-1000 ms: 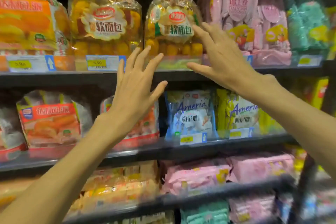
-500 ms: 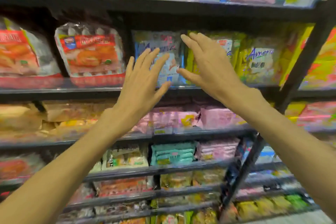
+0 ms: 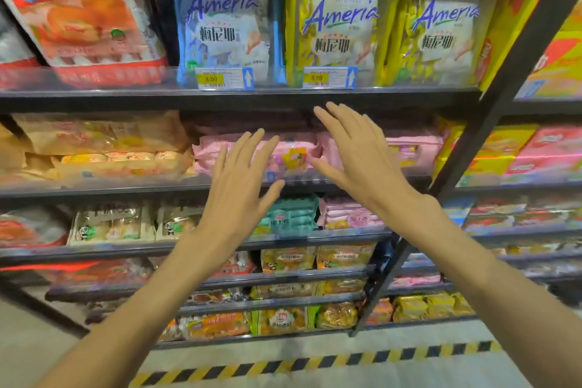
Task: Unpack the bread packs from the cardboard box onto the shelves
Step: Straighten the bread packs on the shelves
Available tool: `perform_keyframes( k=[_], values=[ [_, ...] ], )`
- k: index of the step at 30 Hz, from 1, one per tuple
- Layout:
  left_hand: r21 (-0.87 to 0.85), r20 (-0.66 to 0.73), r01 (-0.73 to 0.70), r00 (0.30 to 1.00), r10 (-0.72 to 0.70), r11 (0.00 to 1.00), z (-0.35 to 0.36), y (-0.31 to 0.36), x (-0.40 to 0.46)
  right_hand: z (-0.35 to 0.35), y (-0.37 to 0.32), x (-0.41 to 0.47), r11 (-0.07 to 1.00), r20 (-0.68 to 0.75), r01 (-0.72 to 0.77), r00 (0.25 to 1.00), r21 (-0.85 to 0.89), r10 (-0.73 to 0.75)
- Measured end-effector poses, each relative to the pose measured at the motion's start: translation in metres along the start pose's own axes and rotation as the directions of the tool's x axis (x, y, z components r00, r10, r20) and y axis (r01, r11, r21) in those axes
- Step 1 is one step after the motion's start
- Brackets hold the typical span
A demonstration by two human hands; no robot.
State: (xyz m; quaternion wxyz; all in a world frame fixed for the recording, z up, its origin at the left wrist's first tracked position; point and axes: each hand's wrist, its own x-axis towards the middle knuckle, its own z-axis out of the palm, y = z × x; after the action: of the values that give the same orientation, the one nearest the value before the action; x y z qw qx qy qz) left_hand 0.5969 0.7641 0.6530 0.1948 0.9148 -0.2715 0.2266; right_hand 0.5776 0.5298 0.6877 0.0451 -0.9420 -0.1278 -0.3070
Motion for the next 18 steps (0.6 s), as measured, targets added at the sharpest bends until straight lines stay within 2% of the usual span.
perform_keyframes(
  k=[11, 18],
  values=[
    [-0.056, 0.122, 0.038, 0.992, -0.03, 0.998, 0.136, -0.01, -0.066, 0.119, 0.026, -0.104, 0.996, 0.128, -0.031, 0.992, 0.08, 0.02],
    [-0.014, 0.08, 0.035, 0.996, -0.034, 0.999, 0.241, -0.019, -0.116, 0.217, 0.054, -0.186, 0.99, 0.158, -0.058, 0.987, 0.127, 0.037]
  ],
)
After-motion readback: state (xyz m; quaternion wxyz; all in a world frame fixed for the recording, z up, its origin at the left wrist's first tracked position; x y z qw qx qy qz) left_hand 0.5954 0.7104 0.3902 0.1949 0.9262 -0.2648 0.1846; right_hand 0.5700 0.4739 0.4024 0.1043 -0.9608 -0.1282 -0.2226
